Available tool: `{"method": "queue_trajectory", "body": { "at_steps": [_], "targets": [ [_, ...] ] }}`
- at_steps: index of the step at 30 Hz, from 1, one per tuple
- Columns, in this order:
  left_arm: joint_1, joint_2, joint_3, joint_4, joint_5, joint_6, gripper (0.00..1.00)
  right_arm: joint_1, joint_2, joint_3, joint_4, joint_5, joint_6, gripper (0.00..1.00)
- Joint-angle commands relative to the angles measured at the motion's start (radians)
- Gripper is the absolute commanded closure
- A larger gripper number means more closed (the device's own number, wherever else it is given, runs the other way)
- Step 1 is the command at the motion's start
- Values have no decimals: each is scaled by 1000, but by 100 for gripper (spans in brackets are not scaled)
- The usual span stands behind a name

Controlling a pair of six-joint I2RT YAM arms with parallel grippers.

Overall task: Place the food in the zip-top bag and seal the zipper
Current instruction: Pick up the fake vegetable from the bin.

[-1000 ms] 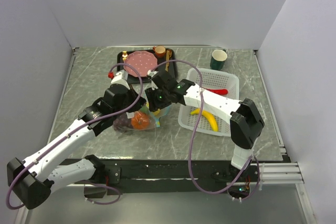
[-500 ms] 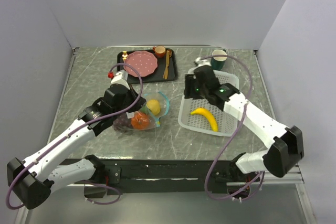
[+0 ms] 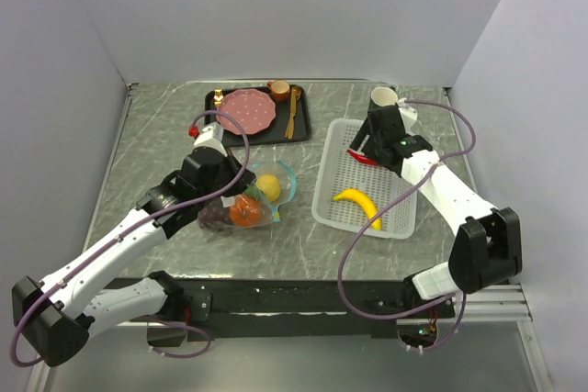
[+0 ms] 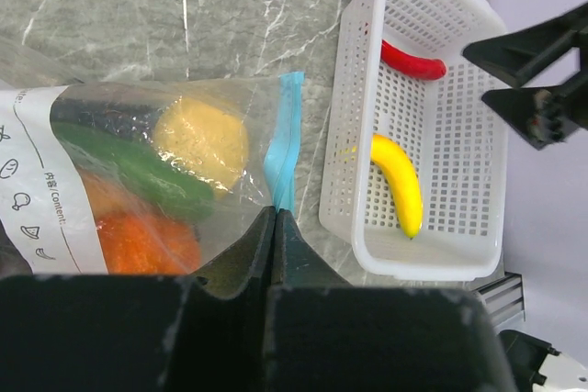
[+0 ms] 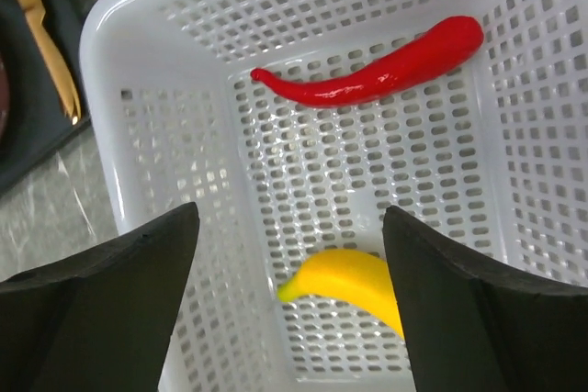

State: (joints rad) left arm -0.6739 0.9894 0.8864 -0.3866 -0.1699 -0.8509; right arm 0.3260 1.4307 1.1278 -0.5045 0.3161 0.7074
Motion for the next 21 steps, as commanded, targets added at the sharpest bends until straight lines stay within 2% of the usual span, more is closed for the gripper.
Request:
{"method": "queue_trajectory", "body": {
  "at_steps": [1, 6, 11, 18, 21],
  "targets": [
    [-1, -44, -6, 22, 1, 9, 95, -34, 71, 29, 37, 81, 124, 12],
    [-3, -52, -4, 15, -6, 13, 94, -108, 145, 24, 64, 38, 172, 13],
    [-1, -41, 9, 5, 3, 16, 97, -168, 183, -2, 176, -54, 155, 15],
    [-1, -41, 6, 0, 0, 13, 99, -212, 327, 121, 83, -57, 145, 18],
    [-1, -43, 6, 3, 4, 15, 99, -216, 341, 118, 75, -57, 155, 19]
  ]
}}
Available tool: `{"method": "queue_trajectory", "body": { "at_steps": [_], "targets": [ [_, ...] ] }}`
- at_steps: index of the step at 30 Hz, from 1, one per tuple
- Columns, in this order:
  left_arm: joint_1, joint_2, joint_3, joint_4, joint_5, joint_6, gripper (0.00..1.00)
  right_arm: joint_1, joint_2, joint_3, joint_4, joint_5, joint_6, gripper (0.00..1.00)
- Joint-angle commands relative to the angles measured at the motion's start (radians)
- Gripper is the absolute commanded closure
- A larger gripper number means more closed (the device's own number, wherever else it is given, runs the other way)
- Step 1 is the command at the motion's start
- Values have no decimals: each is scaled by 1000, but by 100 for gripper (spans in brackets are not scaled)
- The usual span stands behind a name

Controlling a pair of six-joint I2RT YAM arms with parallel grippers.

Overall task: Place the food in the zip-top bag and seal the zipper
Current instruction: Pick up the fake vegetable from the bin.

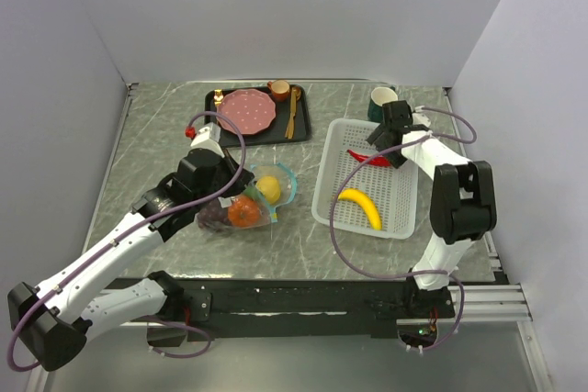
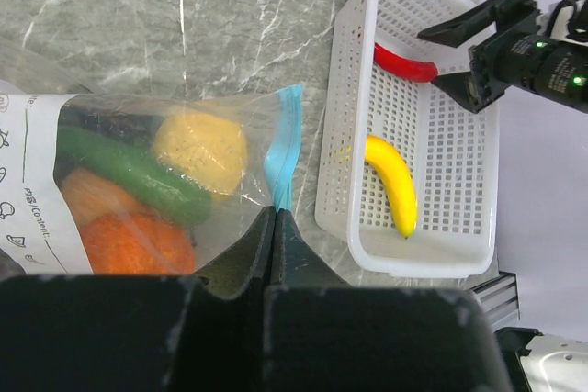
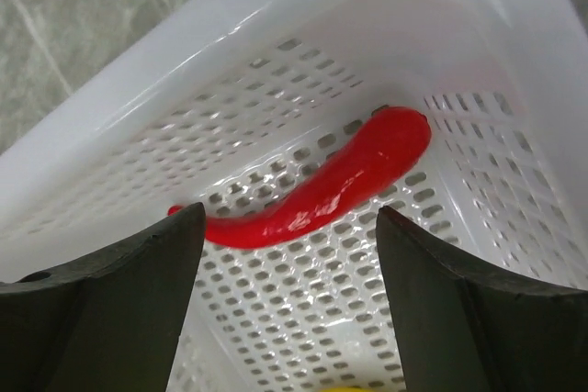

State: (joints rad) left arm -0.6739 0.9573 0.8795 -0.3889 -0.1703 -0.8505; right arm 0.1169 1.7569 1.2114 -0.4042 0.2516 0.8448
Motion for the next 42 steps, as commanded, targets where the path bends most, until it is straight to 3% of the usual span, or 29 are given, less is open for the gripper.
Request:
{"method": "queue_trajectory", "body": {
  "at_steps": [1, 10, 28, 37, 42],
  "targets": [
    [-1, -12, 12, 7, 6, 14, 99, -6, 15, 28, -21, 9, 23, 19],
    [-3, -14, 13, 1, 2, 19, 99, -7, 49, 20, -1, 18, 11, 28],
    [-3, -14, 6, 5, -9, 13, 99, -6, 95, 14, -1, 25, -21, 30],
    [-1, -9, 1, 12, -3, 14, 99, 10, -17, -99, 110, 0, -73, 61],
    [-3, 4, 6, 15, -1, 14, 99, 46, -128, -138, 128, 11, -119, 62]
  ]
}}
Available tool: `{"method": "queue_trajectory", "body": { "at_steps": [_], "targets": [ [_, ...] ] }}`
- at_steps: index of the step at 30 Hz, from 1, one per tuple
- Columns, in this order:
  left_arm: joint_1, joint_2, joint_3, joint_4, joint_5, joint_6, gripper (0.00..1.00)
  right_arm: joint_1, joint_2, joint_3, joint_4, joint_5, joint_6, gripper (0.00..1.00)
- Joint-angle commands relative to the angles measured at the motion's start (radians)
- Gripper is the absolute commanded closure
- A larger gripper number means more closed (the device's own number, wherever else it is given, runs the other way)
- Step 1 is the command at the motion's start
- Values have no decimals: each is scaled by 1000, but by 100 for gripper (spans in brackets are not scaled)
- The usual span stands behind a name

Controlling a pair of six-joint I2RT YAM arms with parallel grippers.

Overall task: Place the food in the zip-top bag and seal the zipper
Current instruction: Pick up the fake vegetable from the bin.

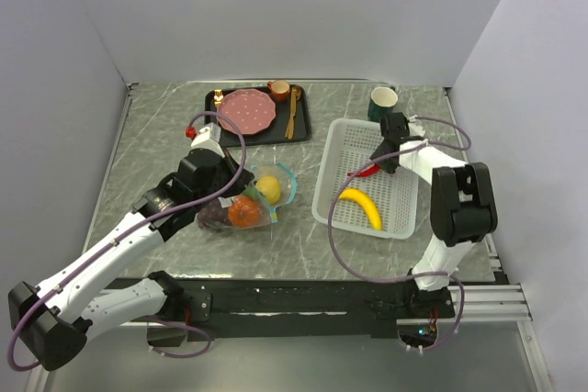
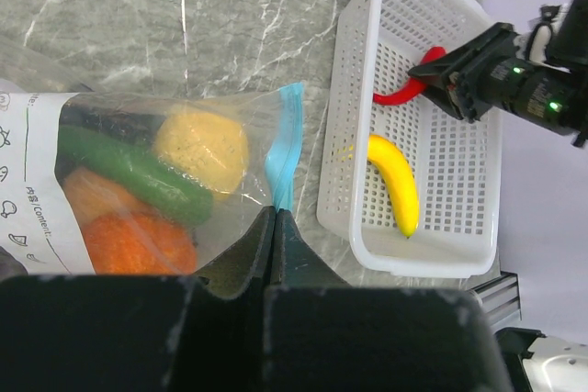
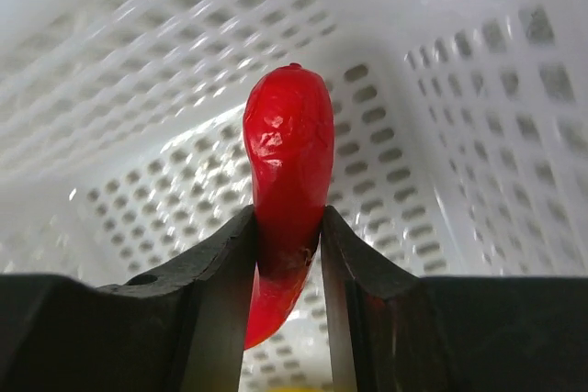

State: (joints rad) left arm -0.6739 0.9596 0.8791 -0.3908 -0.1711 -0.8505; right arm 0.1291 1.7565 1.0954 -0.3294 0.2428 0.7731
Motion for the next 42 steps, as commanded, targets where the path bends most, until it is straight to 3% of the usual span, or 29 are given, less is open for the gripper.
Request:
{"method": "queue_trajectory", "body": {
  "at_steps": [1, 7, 14, 19, 28, 35, 42],
  "targets": [
    [-3, -1, 4, 20, 1, 14, 99, 46, -146, -32, 55, 21, -55, 62],
    [-3, 1, 0, 26, 7, 11, 99, 125, -310, -84, 52, 47, -72, 63],
    [-3, 10, 6, 29, 10, 16, 99, 295, -561, -242, 203, -3, -94, 66],
    [-1, 10, 0, 39, 19, 11, 99, 388, -650, -325, 295, -5, -57, 70],
    [-3, 27, 18, 33, 27, 16, 99, 579, -534, -269, 380, 41, -20, 73],
    [-1, 10, 9, 27, 21, 10, 99, 653, -375, -167, 408, 27, -24, 75],
    [-3, 10, 3, 30, 21, 11, 99, 673, -400, -172, 377, 49, -61, 75]
  ]
}}
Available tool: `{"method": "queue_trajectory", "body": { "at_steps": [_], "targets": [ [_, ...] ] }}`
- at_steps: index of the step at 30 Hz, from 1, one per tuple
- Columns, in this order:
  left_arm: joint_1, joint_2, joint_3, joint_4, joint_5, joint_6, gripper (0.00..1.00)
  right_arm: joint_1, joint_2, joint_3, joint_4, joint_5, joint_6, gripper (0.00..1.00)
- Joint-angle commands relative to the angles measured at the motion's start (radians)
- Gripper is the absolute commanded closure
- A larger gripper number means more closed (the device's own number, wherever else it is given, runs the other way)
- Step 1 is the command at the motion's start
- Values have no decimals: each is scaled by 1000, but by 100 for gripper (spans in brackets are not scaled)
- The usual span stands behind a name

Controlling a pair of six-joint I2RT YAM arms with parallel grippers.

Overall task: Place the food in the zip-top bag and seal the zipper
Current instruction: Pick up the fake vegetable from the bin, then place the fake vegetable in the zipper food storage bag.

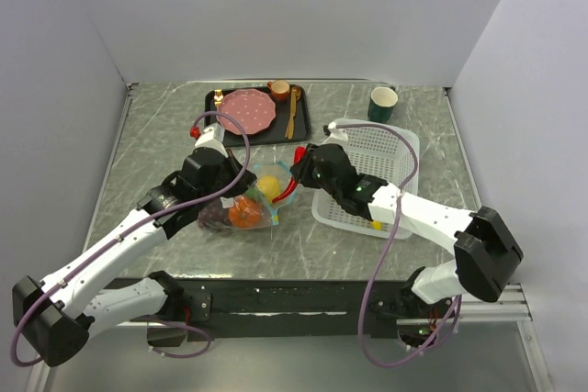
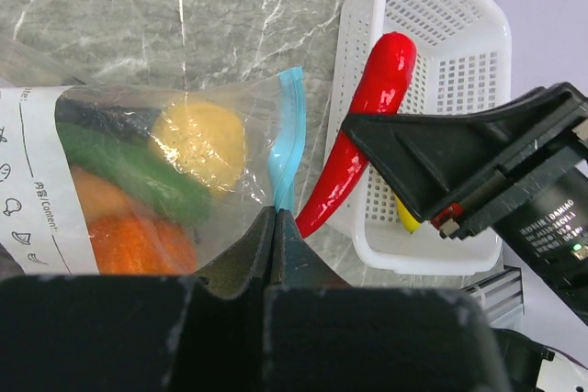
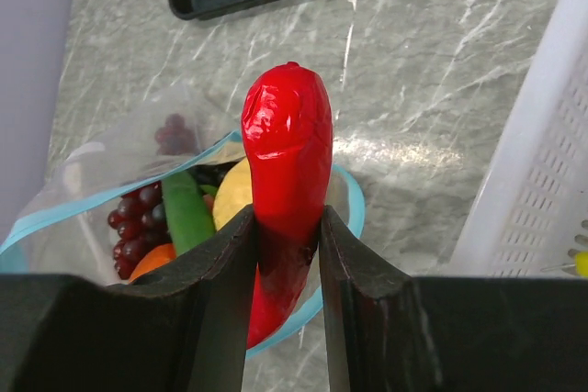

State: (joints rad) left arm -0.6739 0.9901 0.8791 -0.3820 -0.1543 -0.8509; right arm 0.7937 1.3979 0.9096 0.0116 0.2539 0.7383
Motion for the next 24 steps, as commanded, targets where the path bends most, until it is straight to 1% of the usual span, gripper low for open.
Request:
{"method": "queue_trajectory", "body": {
  "at_steps": [1, 4, 10, 15, 24],
  "targets": [
    [-3, -21, 3, 28, 9, 13, 99, 9, -48, 0, 50, 18, -34, 75],
    [-3, -13, 4, 37, 15, 15, 99, 18, -33, 8, 45, -30, -40, 75],
    [-3, -8, 15, 28, 6, 16, 99, 82, 18, 14, 57, -53, -8, 76],
    [-3, -24, 8, 25, -5, 9, 99, 128, 41, 29, 53, -38, 10, 77],
    [-3, -36, 1, 28, -21, 4, 99, 157, 49, 48, -4, -30, -8, 78]
  ]
}}
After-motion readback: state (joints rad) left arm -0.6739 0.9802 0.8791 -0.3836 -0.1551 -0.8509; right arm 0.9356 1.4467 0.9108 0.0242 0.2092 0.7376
